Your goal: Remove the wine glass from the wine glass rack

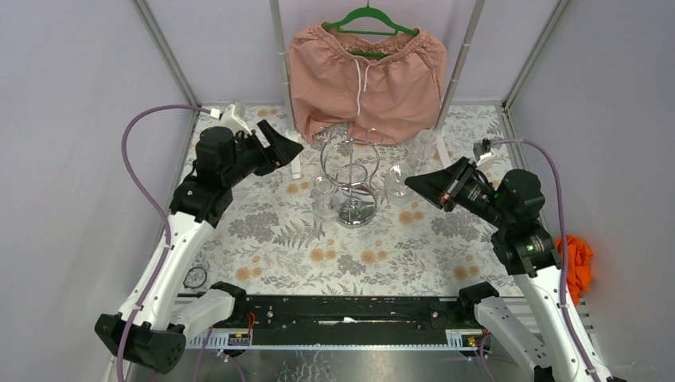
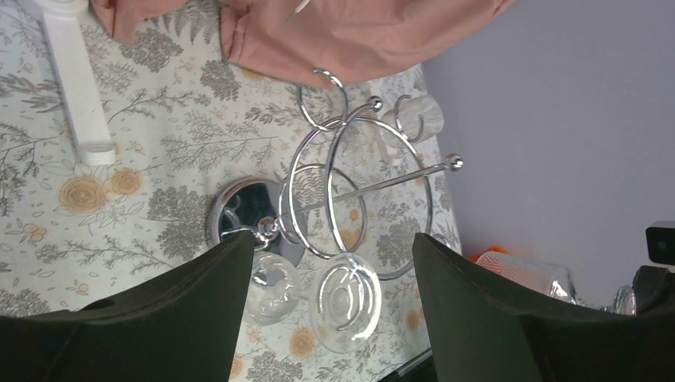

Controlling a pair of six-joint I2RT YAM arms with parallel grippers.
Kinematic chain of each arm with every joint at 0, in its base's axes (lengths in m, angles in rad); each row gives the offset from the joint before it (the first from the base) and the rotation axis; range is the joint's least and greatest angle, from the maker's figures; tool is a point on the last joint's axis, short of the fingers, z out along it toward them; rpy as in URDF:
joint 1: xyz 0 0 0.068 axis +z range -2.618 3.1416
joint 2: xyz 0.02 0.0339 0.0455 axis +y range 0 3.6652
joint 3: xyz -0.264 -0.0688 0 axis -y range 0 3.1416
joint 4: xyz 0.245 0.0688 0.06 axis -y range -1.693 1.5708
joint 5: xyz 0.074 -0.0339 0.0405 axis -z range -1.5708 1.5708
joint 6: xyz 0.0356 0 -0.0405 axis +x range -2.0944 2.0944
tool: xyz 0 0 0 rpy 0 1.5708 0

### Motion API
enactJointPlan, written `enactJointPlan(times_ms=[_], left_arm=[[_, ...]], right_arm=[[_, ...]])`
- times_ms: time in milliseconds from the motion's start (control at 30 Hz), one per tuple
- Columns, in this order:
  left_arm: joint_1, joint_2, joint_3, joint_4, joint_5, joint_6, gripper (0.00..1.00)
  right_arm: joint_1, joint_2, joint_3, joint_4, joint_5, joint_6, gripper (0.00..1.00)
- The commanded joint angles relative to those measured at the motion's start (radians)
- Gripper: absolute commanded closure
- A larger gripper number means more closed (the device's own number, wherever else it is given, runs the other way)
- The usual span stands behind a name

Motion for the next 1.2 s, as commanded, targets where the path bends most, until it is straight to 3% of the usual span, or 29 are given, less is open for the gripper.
enactJointPlan(times_ms=[0, 200, 467, 667, 767, 900, 1167], left_arm=[[0.006, -0.069, -0.015, 0.116, 0.007, -0.024, 0.19], [0.006, -0.137, -0.035, 0.257, 0.086, -0.045, 0.19], [0.017, -0.115, -0.154, 0.716, 0.363, -0.255, 0.2], [0.074, -0.053, -0.268, 1.239, 0.527, -0.479, 0.22], [0.099, 0.017, -0.32, 1.567, 0.582, -0.668, 0.23], [0.105, 0.172, -0.335, 2.015, 0.61, -0.934, 0.39], [0.099, 0.255, -0.281, 2.03, 0.609, -0.951, 0.38]], right_arm=[[0.004, 0.031, 0.113, 0.123, -0.033, -0.009, 1.0], [0.004, 0.118, 0.217, 0.213, -0.065, -0.002, 1.0], [0.004, 0.223, 0.336, 0.372, -0.126, 0.051, 1.0], [0.003, 0.268, 0.4, 0.421, -0.151, 0.064, 1.0], [0.004, 0.286, 0.396, 0.471, -0.165, 0.092, 1.0], [0.006, 0.309, 0.391, 0.53, -0.174, 0.122, 1.0], [0.035, 0.383, 0.438, 0.611, -0.185, 0.148, 1.0]])
